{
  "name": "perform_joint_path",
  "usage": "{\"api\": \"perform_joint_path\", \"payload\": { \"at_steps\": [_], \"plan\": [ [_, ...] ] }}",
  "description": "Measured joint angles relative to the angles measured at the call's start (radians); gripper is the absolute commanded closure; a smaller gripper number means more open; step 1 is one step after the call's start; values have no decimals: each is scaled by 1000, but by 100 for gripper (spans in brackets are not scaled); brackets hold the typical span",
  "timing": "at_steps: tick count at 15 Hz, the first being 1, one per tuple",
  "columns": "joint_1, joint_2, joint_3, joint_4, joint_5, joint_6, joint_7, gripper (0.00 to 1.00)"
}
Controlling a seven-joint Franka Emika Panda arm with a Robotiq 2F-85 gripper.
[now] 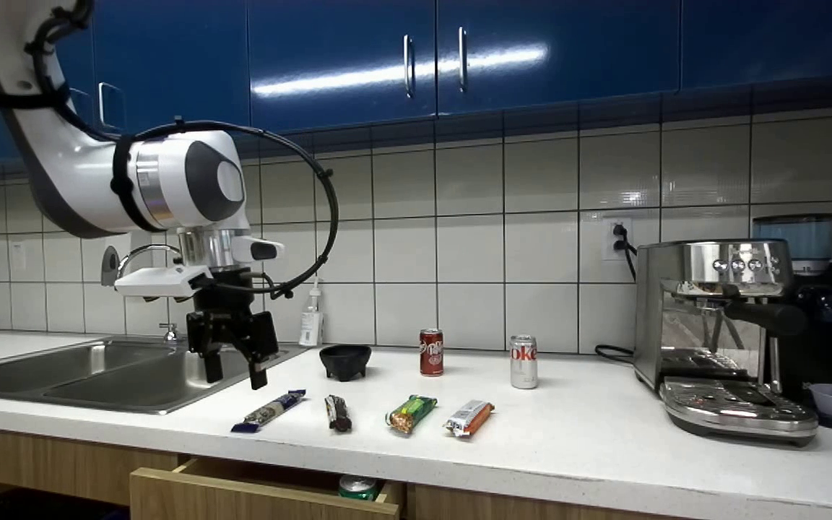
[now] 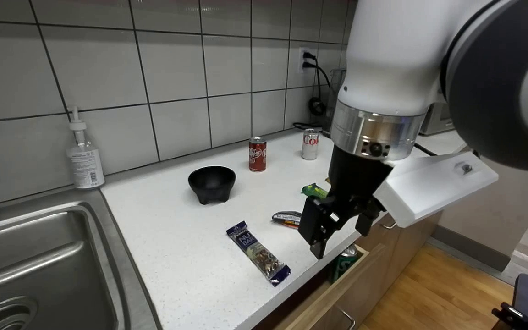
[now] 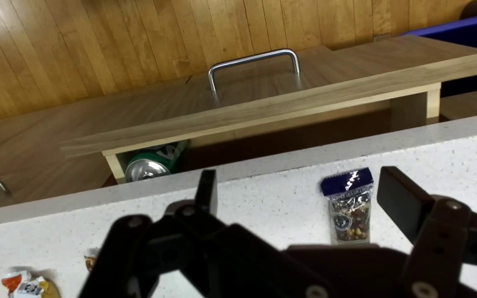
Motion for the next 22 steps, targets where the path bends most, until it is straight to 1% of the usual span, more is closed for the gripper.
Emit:
{"api": "perform_joint_path", "payload": {
  "at_steps": [5, 10, 16, 22],
  "plan": [
    [0, 76, -3, -2, -6, 30, 4, 0],
    [1, 150, -20, -1, -16, 106, -3, 0],
    [5, 261, -44, 13, -9, 219, -87, 0],
    [19, 359, -68, 64, -6, 241, -200, 0]
  ]
}}
